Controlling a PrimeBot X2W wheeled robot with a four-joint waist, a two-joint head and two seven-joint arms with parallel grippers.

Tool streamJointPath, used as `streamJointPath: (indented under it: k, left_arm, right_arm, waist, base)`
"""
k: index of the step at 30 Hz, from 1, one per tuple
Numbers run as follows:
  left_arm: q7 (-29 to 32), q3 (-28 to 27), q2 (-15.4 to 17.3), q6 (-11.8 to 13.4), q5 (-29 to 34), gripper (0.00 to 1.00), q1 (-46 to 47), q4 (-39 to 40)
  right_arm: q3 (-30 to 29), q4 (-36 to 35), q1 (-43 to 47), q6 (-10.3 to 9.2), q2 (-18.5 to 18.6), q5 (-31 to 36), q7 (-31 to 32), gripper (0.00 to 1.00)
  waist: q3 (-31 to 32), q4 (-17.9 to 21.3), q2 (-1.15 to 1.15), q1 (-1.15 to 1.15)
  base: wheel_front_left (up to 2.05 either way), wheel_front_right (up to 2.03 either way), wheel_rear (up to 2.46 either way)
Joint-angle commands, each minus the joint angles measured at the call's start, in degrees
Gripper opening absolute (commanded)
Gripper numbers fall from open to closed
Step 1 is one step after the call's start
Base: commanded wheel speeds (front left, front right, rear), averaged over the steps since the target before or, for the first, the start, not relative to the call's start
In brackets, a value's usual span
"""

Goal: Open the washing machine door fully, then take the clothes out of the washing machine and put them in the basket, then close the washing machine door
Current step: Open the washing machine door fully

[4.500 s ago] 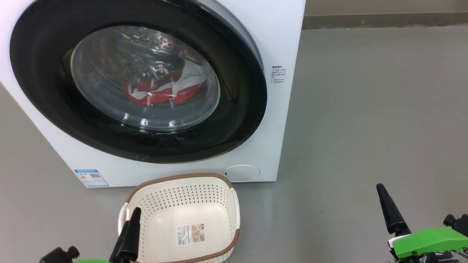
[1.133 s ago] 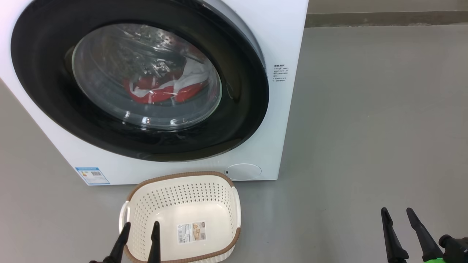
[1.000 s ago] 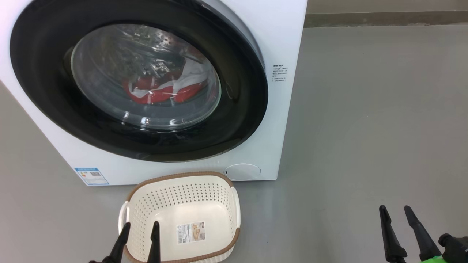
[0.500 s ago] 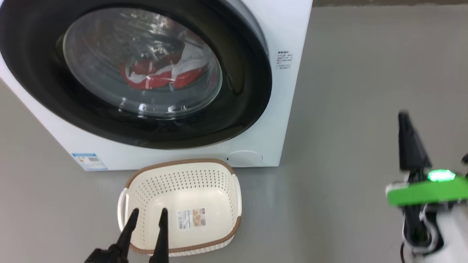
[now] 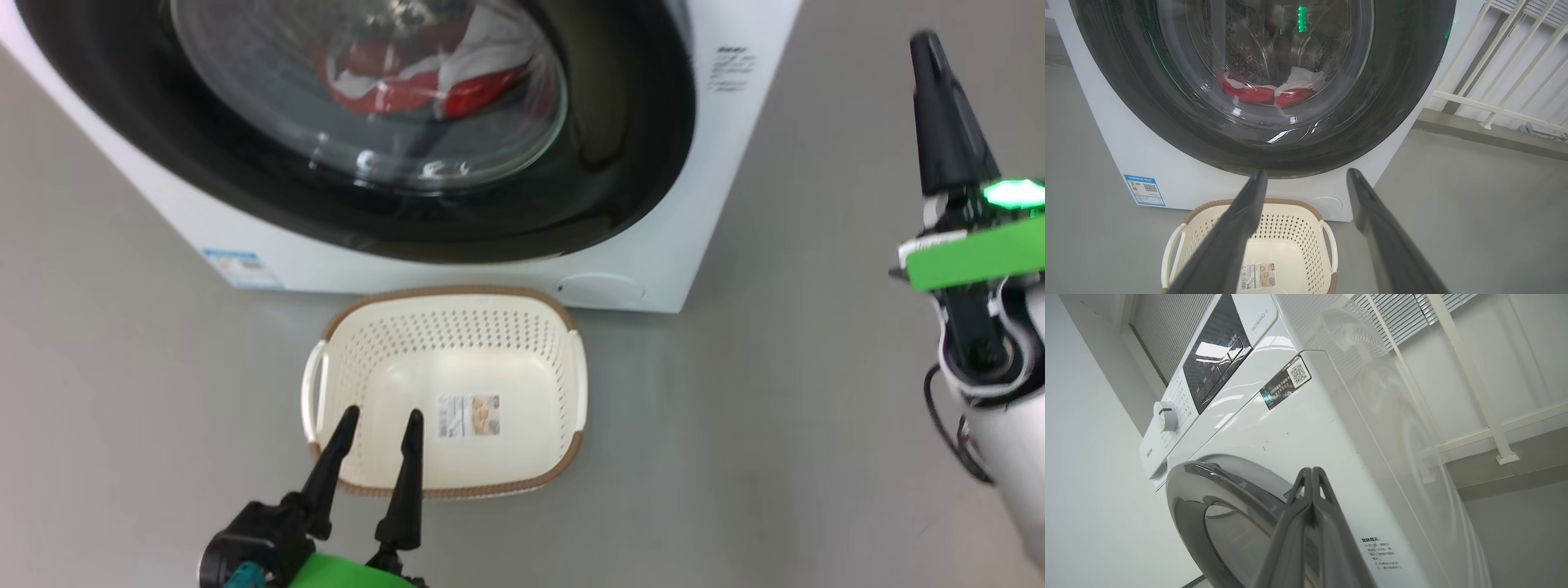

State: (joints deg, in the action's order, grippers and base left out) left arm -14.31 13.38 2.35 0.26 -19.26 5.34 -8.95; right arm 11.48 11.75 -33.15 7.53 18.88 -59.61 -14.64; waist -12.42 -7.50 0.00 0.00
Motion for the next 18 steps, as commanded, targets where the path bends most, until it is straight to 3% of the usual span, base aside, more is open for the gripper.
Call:
streamJointPath:
  k: [1, 12, 18]
  left_arm:
    - [-0.7, -0.9, 0.5, 0.6, -0.6, 1.0, 2.1, 1.6]
    - [-0.7, 2.3, 0.5, 1.4, -2.5, 1.0, 5.7, 2.3]
    - [-0.7, 3.4, 0.5, 1.8, -3.3, 1.0, 7.2, 2.6]
  right_arm:
    - [3.0, -1.1, -3.1, -0.04, 2.2, -3.4, 0.4, 0.0]
    - [13.3, -2.3, -15.0, -0.04, 10.2, -22.1, 10.3, 0.0]
    - [13.4, -1.7, -19.2, -0.04, 12.2, -30.6, 18.2, 0.0]
  waist:
    - [-4.1, -3.5, 0.0, 0.0]
    - [-9.9, -6.8, 0.0, 0.0]
    - [-12.7, -8.0, 0.0, 0.0]
  base:
    - [0.0, 0.0, 0.0]
    - [0.0, 0.0, 0.0]
    - [0.0, 0.0, 0.0]
